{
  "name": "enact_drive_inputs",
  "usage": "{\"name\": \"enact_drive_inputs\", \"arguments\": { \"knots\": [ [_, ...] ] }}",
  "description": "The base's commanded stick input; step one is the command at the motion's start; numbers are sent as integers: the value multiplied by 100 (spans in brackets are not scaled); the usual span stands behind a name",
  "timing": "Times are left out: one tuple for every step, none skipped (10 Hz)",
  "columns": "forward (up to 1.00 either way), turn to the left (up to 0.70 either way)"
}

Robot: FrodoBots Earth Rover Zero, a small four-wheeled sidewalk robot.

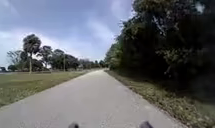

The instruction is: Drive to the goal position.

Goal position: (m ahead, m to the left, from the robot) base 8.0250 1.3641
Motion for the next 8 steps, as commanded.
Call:
{"name": "enact_drive_inputs", "arguments": {
  "knots": [
    [70,14],
    [70,14],
    [70,14],
    [70,14],
    [70,14],
    [70,14],
    [70,14],
    [70,2]
  ]
}}
